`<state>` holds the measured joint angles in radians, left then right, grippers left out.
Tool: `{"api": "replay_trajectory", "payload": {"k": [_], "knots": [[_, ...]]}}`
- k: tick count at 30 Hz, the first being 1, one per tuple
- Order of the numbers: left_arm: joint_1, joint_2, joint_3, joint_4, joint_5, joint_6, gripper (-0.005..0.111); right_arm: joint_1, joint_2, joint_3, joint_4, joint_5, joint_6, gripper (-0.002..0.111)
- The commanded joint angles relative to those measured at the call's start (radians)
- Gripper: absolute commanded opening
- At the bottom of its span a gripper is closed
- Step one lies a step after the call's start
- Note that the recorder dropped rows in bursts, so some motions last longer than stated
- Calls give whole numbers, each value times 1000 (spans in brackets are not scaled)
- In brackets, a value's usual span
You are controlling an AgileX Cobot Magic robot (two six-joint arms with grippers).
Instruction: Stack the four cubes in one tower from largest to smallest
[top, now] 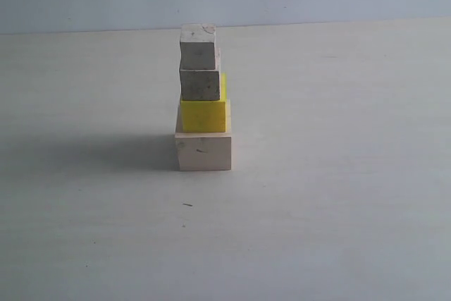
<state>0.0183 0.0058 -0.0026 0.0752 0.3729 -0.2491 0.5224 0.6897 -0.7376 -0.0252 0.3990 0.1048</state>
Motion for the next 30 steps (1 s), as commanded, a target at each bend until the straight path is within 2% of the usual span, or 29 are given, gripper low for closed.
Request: {"api": "replay_trajectory", "payload": {"k": [1,8,30], "knots": [[-4,-6,3,-85,-14,83,0,0,-3,3,-1,-4,-2,0],[-4,-6,3,-115,-20,143,0,0,-3,3,-2,-4,0,0],[-4,-6,3,-115,-14,143,0,0,-3,3,-2,-4,0,0]]}}
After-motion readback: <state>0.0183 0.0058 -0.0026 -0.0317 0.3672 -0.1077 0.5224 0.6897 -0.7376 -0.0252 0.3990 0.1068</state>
